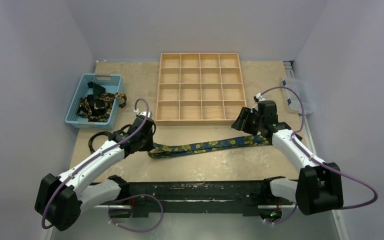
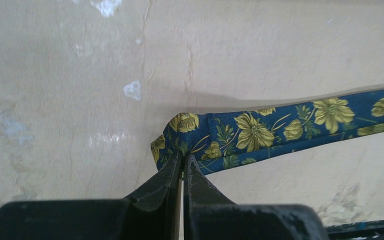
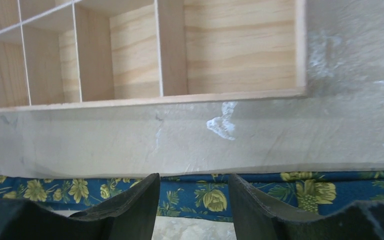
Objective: Roll the ties
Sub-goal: Flatten out the tie at the center of the board.
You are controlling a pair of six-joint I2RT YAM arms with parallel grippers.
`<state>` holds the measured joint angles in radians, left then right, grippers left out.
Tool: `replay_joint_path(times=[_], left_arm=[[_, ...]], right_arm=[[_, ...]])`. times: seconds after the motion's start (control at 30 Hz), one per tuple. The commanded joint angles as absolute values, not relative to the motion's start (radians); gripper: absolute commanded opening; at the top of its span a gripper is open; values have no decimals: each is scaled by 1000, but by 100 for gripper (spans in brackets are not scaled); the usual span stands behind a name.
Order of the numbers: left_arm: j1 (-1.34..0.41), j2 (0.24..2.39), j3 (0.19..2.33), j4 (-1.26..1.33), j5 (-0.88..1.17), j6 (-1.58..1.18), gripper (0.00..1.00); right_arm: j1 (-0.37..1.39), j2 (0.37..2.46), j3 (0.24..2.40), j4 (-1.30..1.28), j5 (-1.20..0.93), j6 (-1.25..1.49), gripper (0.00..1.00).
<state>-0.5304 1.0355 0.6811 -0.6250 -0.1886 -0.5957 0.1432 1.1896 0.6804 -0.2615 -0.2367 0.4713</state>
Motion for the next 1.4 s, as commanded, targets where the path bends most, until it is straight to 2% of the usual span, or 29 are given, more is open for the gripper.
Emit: replay_joint_path(times=[0.0,0.3,0.33,0.47,0.5,0.53,0.57,0.6,0.73,0.9,1.03,1.17,1.37], left_arm=[[-577,1045,654,-711,-233,-646,0],[-720,1127,719,-832,-320,-727,0],[-723,1130,720,-836,-319,-732,6],[-729,1039,709,-791,-308,-679,55],[-729,1002,720,-787,-287,-650,73],[-729,984,744,-798,-273,-631,87],[-729,973,779,-823,-259,-611,95],[-730,974,815,-857,-250,-587,97],[-758,945,934,-1002,-320,-531,100],[-764,683,920,-912,-303,-522,100],[-763,548,884,-765,-244,-384,100],[-764,734,1008,-929,-177,-234,100],[-770,825,972,-894,-115,-8,100]], right_arm=[[200,1213,724,-233,-279,470,52],[358,1294,768,-236,-273,461,51],[375,1289,767,-231,-262,464,52],[425,1239,794,-247,-192,434,61],[427,1234,813,-268,-194,403,63],[431,1224,829,-285,-207,371,65],[433,1212,844,-299,-212,343,68],[435,1199,856,-310,-214,322,71],[466,1186,901,-315,-196,251,86],[549,1101,892,-229,-98,211,98],[548,1097,854,-101,-216,189,98],[569,1209,928,-162,-414,20,98],[794,1380,1039,-337,-170,-242,98]])
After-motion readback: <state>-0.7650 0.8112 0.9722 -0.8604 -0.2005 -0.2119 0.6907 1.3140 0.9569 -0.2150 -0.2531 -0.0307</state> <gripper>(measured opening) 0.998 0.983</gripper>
